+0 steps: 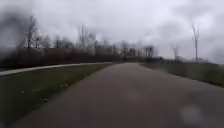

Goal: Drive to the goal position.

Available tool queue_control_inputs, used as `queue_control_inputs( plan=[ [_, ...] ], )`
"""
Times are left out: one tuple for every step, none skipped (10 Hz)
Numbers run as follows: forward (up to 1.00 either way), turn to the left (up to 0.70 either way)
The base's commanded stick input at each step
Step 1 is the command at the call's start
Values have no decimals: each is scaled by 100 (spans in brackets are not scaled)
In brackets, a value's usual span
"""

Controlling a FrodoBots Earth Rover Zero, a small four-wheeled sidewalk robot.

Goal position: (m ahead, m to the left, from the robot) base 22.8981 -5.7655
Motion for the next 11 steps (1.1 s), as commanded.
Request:
queue_control_inputs(
  plan=[
    [70, 0],
    [70, 0],
    [70, 0],
    [70, 0],
    [70, 0],
    [70, 0],
    [70, 0],
    [70, 0],
    [70, 0],
    [70, 0],
    [70, 0]
  ],
)
